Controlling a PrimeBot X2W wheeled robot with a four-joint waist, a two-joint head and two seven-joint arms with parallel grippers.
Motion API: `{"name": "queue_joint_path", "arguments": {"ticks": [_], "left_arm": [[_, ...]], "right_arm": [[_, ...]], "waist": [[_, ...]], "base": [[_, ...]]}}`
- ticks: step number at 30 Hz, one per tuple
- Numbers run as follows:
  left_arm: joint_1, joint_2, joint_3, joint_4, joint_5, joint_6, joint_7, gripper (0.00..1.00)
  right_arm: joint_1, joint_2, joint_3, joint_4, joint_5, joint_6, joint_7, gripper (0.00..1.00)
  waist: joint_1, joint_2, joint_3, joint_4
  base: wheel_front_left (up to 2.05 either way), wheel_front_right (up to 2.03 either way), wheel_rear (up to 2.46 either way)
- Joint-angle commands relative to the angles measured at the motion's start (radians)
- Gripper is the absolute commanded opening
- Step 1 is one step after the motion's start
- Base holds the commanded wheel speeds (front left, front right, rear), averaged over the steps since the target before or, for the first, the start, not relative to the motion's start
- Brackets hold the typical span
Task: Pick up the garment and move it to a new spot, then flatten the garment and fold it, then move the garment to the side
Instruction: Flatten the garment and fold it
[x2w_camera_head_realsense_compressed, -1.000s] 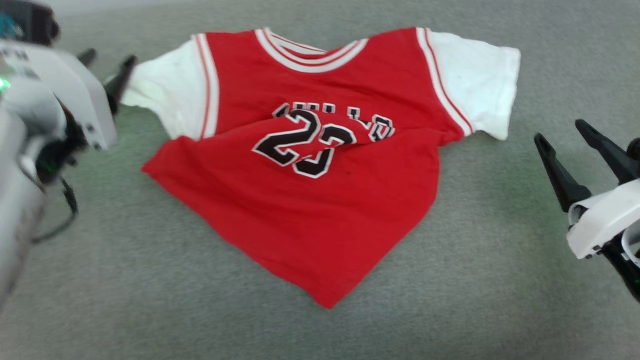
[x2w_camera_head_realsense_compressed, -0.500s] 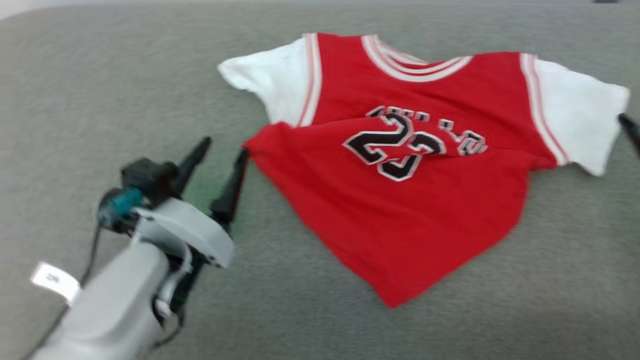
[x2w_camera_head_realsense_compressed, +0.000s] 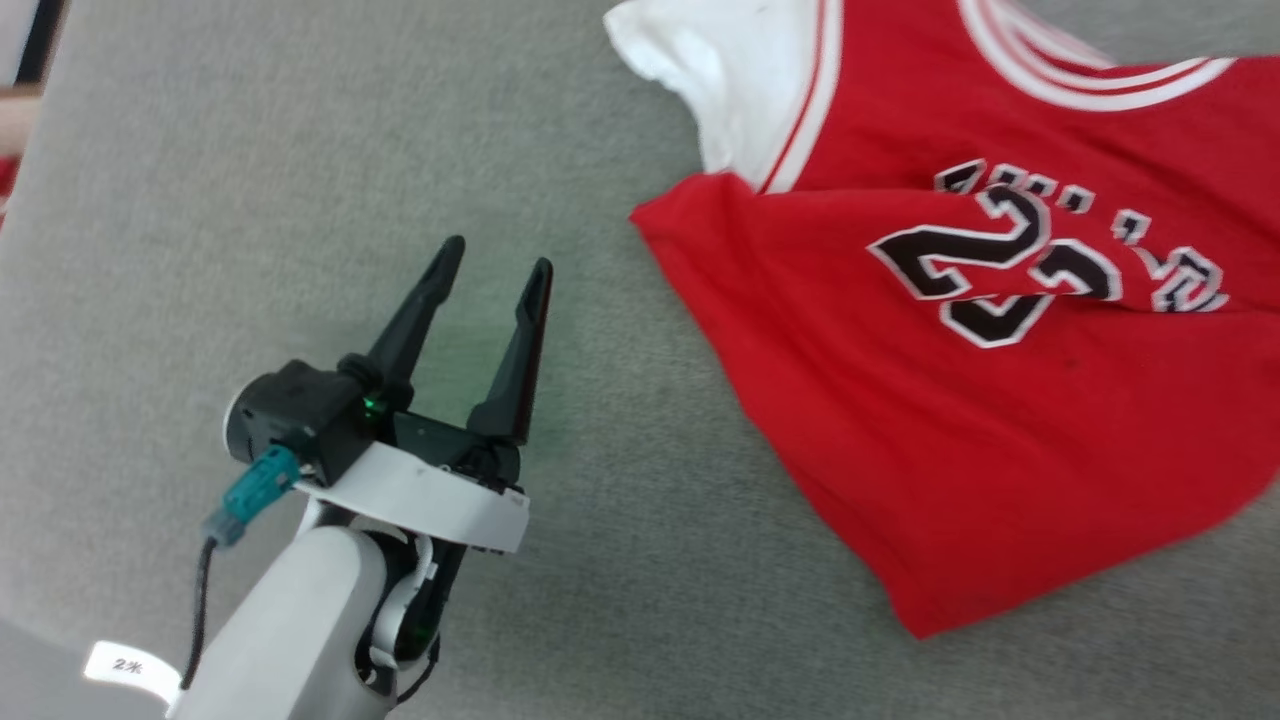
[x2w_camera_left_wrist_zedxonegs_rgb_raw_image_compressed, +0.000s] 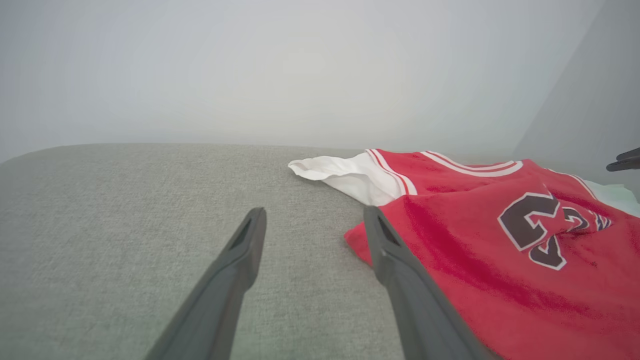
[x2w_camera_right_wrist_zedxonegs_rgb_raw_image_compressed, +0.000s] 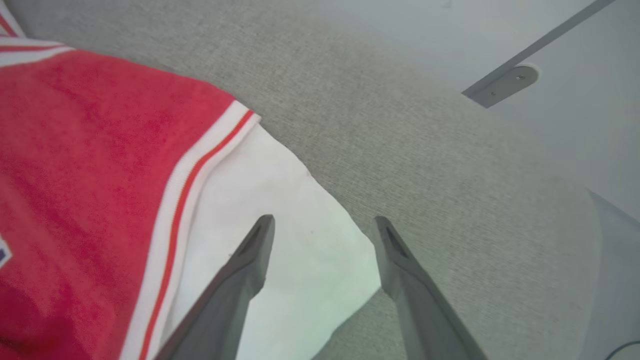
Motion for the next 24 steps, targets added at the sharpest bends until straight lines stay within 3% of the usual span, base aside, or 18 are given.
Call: {"name": "queue_joint_path", "arguments": {"ticks": [1,11,13,15,20,24], "left_arm": [[0.013,-0.014,0.027,-0.012,0.021,-0.017,0.000,1.00],[0.026,-0.044,0.112,-0.026,0.072,-0.072,0.000,1.00],[0.020,-0.043,0.122,-0.026,0.075,-0.086,0.000,1.00],[0.001,-0.030,0.121,-0.020,0.078,-0.104,0.000,1.00],[-0.130,0.026,0.102,-0.027,0.100,-0.152,0.062,1.00],[-0.329,0.076,0.050,-0.001,0.062,-0.195,0.201,1.00]], "right_arm": [[-0.027,-0.004,0.038,0.001,0.021,-0.001,0.018,1.00],[-0.071,0.000,0.190,0.049,0.063,-0.001,0.076,1.00],[-0.078,0.006,0.217,0.057,0.071,-0.001,0.081,0.45],[-0.088,0.010,0.235,0.061,0.089,-0.001,0.085,0.00],[-0.136,0.006,0.266,0.055,0.110,-0.002,0.075,0.00],[-0.190,0.029,0.287,0.042,0.113,-0.002,0.059,0.00]], "waist": [[0.0000,0.0000,0.095,0.088],[0.0000,0.0000,0.112,0.073],[0.0000,0.0000,0.115,0.062],[0.0000,0.0000,0.118,0.050],[0.0000,0.0000,0.139,0.015],[0.0000,0.0000,0.169,-0.027]], "base": [[0.00,0.00,0.00],[0.00,0.00,0.00],[0.00,0.00,0.00],[0.00,0.00,0.00],[0.00,0.00,0.00],[0.00,0.00,0.00]]}}
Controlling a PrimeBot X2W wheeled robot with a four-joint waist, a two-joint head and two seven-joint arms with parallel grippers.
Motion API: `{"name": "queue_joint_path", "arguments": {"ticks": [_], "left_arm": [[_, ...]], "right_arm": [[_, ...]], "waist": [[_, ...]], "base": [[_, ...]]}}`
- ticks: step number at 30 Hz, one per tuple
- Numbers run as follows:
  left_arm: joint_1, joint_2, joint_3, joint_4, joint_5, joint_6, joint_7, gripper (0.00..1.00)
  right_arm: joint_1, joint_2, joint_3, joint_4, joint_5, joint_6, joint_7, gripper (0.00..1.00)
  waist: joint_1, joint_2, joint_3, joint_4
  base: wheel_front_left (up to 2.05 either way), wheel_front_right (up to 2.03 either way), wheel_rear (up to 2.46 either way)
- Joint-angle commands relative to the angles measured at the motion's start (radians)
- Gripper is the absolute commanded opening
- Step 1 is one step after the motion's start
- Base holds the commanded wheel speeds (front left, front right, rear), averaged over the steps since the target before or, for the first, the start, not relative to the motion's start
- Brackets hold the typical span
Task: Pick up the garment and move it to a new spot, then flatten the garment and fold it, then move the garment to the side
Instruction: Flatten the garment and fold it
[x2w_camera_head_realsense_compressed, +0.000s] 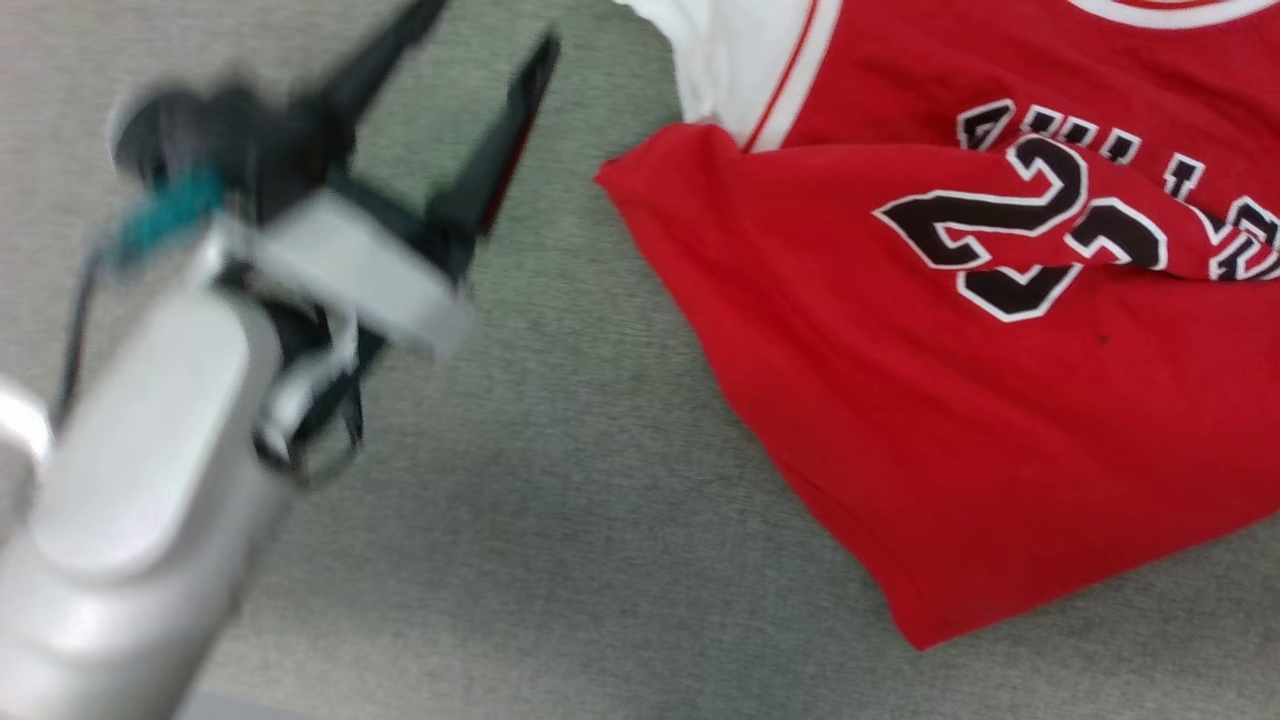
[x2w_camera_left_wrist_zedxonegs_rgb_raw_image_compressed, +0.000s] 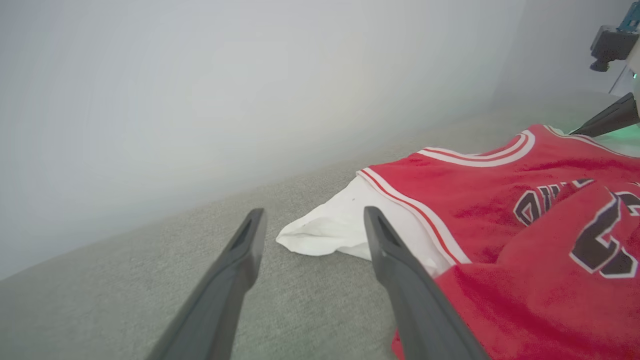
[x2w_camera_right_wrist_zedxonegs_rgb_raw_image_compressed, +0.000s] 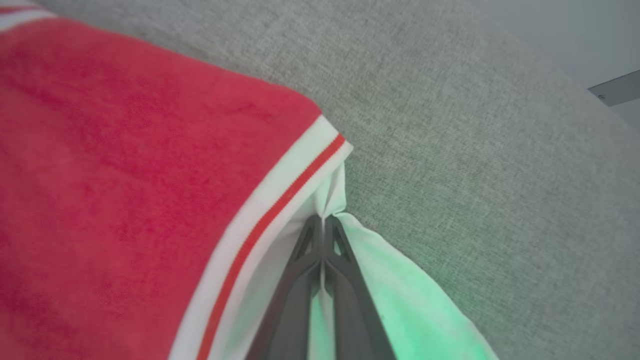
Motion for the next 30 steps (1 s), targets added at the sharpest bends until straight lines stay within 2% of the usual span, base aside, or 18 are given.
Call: {"name": "queue_joint_path", "arguments": {"ticks": [1,7,13,17,23,27,30], "left_arm": [[-0.071,0.014,-0.024,0.024,-0.027,-0.007,0.054,1.00],[-0.436,0.050,-0.248,0.166,-0.297,-0.012,0.416,1.00],[-0.689,0.016,-0.392,0.367,-0.489,-0.013,0.663,1.00],[-0.787,0.000,-0.451,0.476,-0.542,-0.013,0.746,1.00],[-0.853,-0.007,-0.532,0.604,-0.557,-0.013,0.746,1.00],[-0.841,-0.013,-0.585,0.634,-0.611,-0.013,0.778,1.00],[-0.829,-0.008,-0.619,0.626,-0.664,-0.014,0.800,0.14]], "right_arm": [[0.030,0.025,0.048,0.024,0.001,-0.002,0.007,0.00],[-0.048,0.066,0.113,0.004,-0.004,-0.003,-0.009,0.00],[-0.119,0.108,0.190,-0.007,0.002,-0.003,-0.027,0.00],[-0.160,0.128,0.245,-0.002,0.011,-0.004,-0.038,0.00],[-0.207,0.143,0.325,0.009,0.025,-0.004,-0.054,0.00],[-0.236,0.148,0.369,0.025,0.044,-0.004,-0.069,0.00],[-0.258,0.149,0.392,0.033,0.058,-0.005,-0.091,0.00]], "waist": [[0.0000,0.0000,0.034,-0.041],[0.0000,0.0000,0.089,-0.097],[0.0000,0.0000,0.132,-0.145],[0.0000,0.0000,0.153,-0.166],[0.0000,0.0000,0.170,-0.187],[0.0000,0.0000,0.169,-0.193],[0.0000,0.0000,0.167,-0.195]], "base": [[0.00,0.00,0.00],[0.00,0.00,0.00],[0.00,0.00,0.00],[0.00,0.00,0.00],[0.00,0.00,0.00],[0.00,0.00,0.00],[0.00,0.00,0.00]]}}
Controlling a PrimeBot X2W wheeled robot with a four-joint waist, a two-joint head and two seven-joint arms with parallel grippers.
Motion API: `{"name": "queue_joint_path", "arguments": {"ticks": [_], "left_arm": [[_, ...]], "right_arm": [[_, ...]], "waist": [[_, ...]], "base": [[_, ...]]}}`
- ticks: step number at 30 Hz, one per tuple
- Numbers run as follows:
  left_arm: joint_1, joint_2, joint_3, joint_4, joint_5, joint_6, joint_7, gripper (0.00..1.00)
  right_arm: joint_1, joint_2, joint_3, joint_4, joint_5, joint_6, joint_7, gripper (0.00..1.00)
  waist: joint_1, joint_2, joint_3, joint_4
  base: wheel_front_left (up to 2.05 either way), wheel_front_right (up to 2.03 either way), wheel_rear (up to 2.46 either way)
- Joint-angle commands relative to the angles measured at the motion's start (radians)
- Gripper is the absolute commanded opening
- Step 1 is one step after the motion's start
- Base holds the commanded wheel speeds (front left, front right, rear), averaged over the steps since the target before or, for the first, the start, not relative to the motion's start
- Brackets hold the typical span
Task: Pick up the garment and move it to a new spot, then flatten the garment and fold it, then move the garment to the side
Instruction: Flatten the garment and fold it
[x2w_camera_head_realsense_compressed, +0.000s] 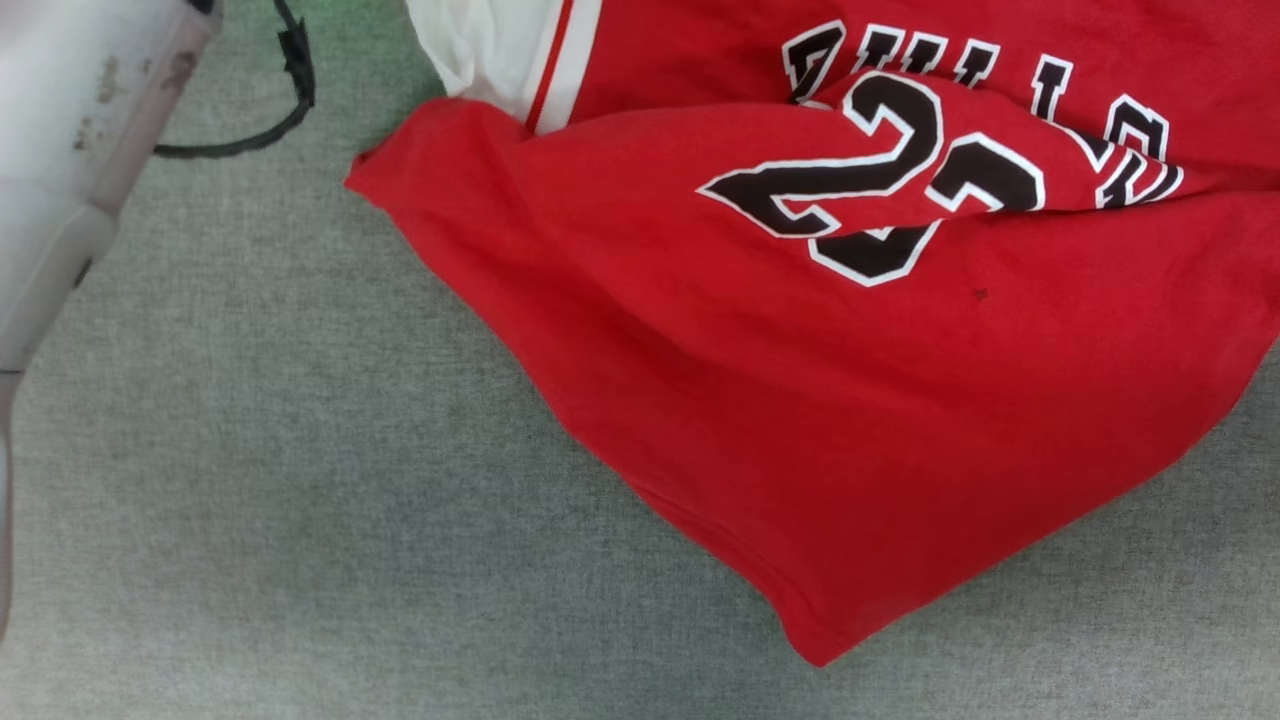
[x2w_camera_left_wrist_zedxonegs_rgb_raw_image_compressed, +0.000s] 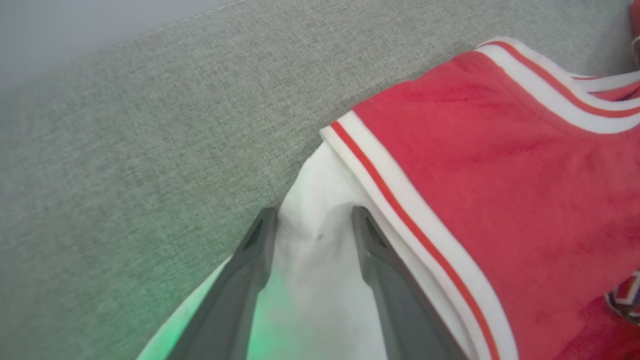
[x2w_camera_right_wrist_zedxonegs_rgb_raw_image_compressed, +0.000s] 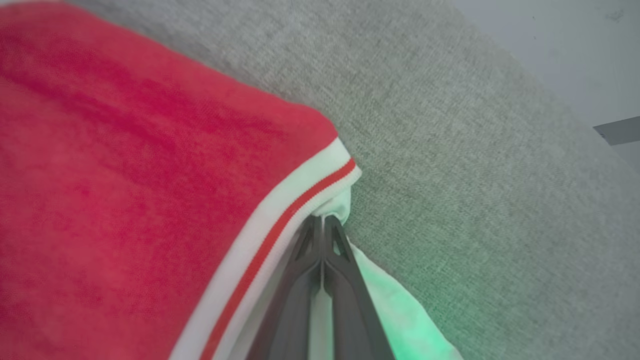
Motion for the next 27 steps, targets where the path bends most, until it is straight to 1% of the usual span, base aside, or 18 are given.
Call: {"name": "queue_joint_path", "arguments": {"ticks": [1,6,9,12,15,19,23,27], "left_arm": [[0.065,-0.010,-0.043,0.008,-0.035,-0.003,0.038,0.00],[0.055,0.008,-0.046,0.000,-0.094,-0.003,-0.017,0.00],[0.041,0.017,-0.036,-0.002,-0.108,-0.003,-0.089,0.00],[0.018,0.033,-0.014,0.000,-0.107,-0.003,-0.199,0.00],[-0.007,0.034,0.009,0.028,-0.087,-0.003,-0.345,0.00],[-0.050,0.011,0.047,0.089,-0.078,-0.003,-0.519,0.00],[-0.112,-0.020,0.101,0.174,-0.065,-0.003,-0.704,0.00],[-0.188,-0.053,0.156,0.258,-0.059,-0.001,-0.874,0.00]], "right_arm": [[0.081,0.034,0.086,0.057,0.007,-0.009,0.005,0.00],[0.049,0.034,0.094,0.060,0.046,-0.009,-0.068,0.00],[0.026,0.027,0.089,0.062,0.062,-0.008,-0.132,0.00],[-0.012,0.018,0.074,0.068,0.049,-0.006,-0.223,0.00],[-0.057,0.018,0.062,0.105,0.013,-0.006,-0.311,0.00],[-0.122,0.073,0.001,0.215,-0.016,-0.006,-0.451,0.00],[-0.222,0.150,-0.087,0.384,-0.098,-0.006,-0.621,0.00],[-0.336,0.227,-0.163,0.547,-0.181,-0.006,-0.756,0.00]], "waist": [[0.0000,0.0000,-0.003,-0.001],[0.0000,0.0000,-0.020,-0.005],[0.0000,0.0000,-0.039,-0.008],[0.0000,0.0000,-0.057,-0.010],[0.0000,0.0000,-0.077,-0.012],[0.0000,0.0000,-0.114,-0.014],[0.0000,0.0000,-0.161,-0.013],[0.0000,0.0000,-0.211,-0.013]], "base": [[0.00,0.00,0.00],[0.00,0.00,0.00],[0.00,0.00,0.00],[0.00,0.00,0.00],[0.00,0.00,0.00],[0.00,0.00,0.00],[0.00,0.00,0.00],[0.00,0.00,0.00]]}}
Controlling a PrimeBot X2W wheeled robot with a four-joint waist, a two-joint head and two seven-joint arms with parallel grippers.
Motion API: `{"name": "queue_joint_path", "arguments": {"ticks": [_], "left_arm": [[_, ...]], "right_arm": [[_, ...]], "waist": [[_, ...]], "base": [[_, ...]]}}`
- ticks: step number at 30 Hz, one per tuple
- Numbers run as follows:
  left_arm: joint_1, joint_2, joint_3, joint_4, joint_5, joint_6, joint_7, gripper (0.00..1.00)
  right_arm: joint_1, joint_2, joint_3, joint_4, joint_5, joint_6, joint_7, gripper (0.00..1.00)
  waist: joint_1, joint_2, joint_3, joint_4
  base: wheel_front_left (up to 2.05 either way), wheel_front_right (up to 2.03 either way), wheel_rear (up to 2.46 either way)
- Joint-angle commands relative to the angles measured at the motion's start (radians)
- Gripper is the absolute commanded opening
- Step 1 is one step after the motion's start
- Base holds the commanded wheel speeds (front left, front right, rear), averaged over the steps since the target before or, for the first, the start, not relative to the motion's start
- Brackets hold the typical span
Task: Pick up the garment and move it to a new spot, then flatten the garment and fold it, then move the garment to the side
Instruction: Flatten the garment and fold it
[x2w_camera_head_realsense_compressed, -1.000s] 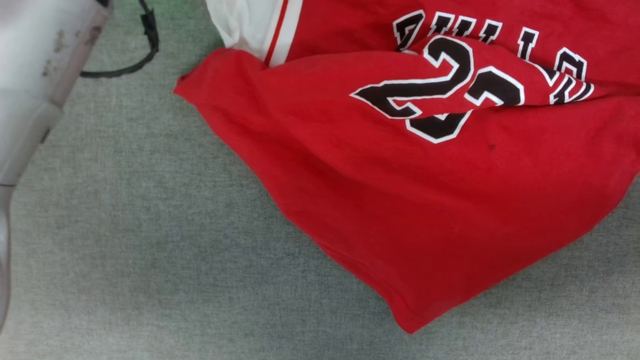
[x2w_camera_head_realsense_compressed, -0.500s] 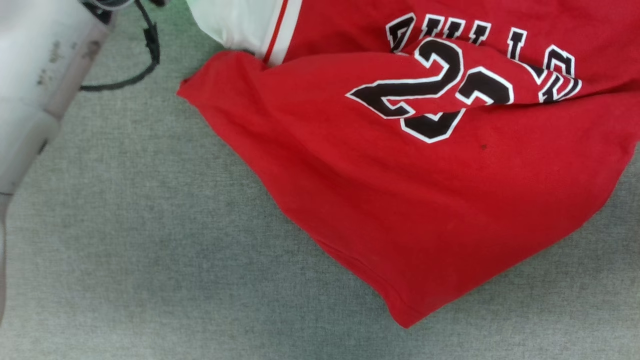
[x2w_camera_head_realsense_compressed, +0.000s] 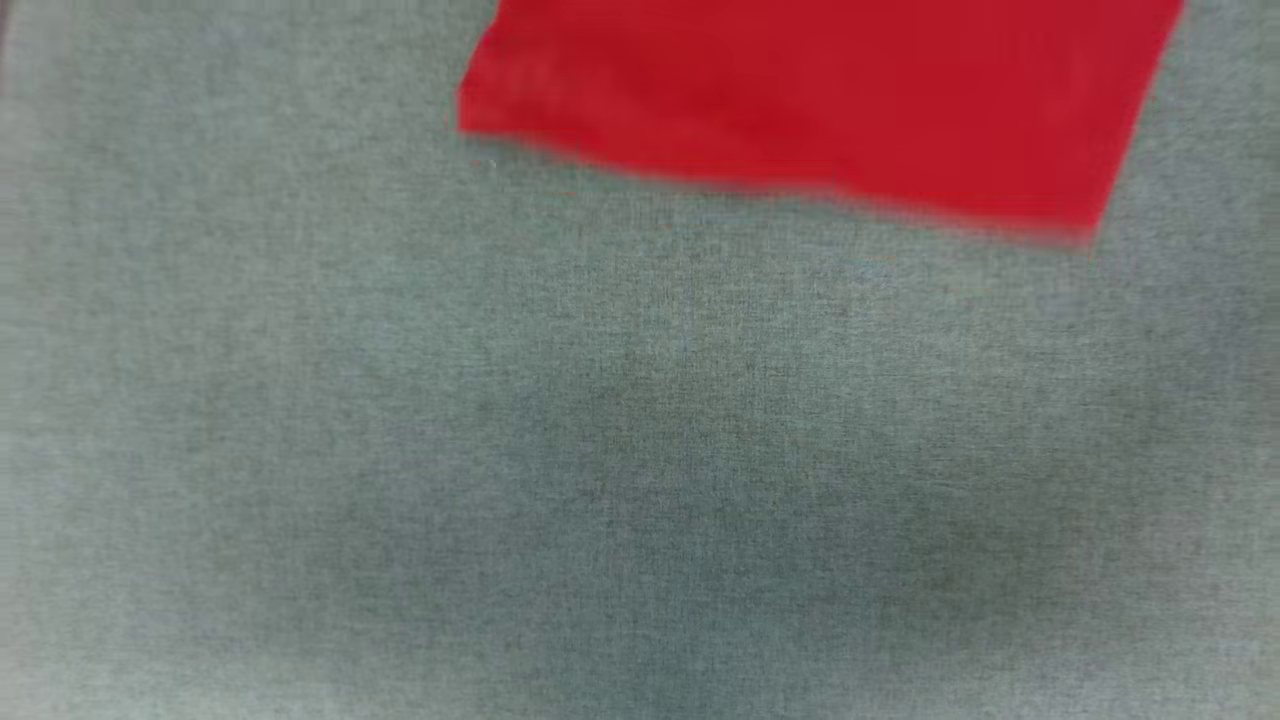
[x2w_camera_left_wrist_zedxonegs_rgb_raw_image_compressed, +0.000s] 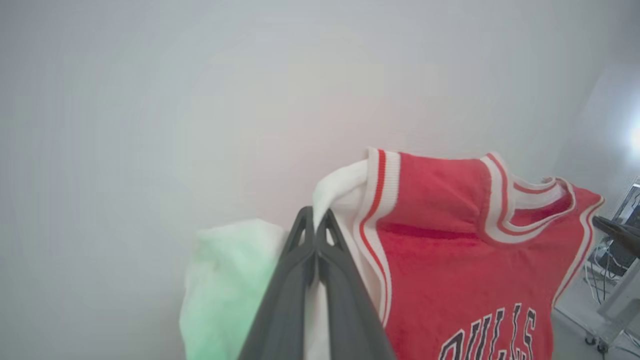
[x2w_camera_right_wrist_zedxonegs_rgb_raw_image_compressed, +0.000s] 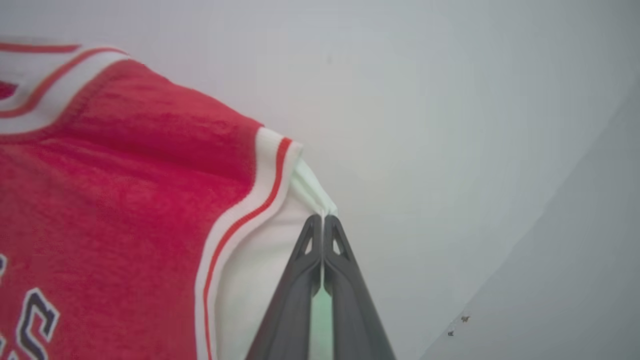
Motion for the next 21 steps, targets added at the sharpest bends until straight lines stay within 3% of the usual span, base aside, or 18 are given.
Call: {"name": "queue_joint_path", "arguments": {"ticks": [1,5,12,21], "left_arm": [[-0.040,-0.010,0.029,0.027,-0.003,0.001,-0.062,0.00],[-0.059,-0.023,0.051,0.034,-0.018,0.002,-0.106,0.00],[0.045,0.022,0.006,-0.040,-0.060,0.002,-0.090,0.00],[0.442,0.204,-0.133,-0.404,-0.199,0.001,-0.065,0.00]], "right_arm": [[-0.058,0.025,-0.039,0.068,-0.034,-0.003,-0.056,0.00],[-0.108,0.094,-0.067,0.170,-0.078,-0.003,-0.098,0.00],[-0.030,0.108,-0.018,0.172,-0.073,-0.003,-0.105,0.00],[0.313,-0.031,0.107,-0.085,0.033,-0.003,-0.109,0.00]], "waist": [[0.0000,0.0000,-0.057,-0.001],[0.0000,0.0000,-0.100,-0.003],[0.0000,0.0000,-0.140,-0.008],[0.0000,0.0000,-0.203,-0.011]], "base": [[0.00,0.00,0.00],[0.00,0.00,0.00],[0.00,0.00,0.00],[0.00,0.00,0.00]]}}
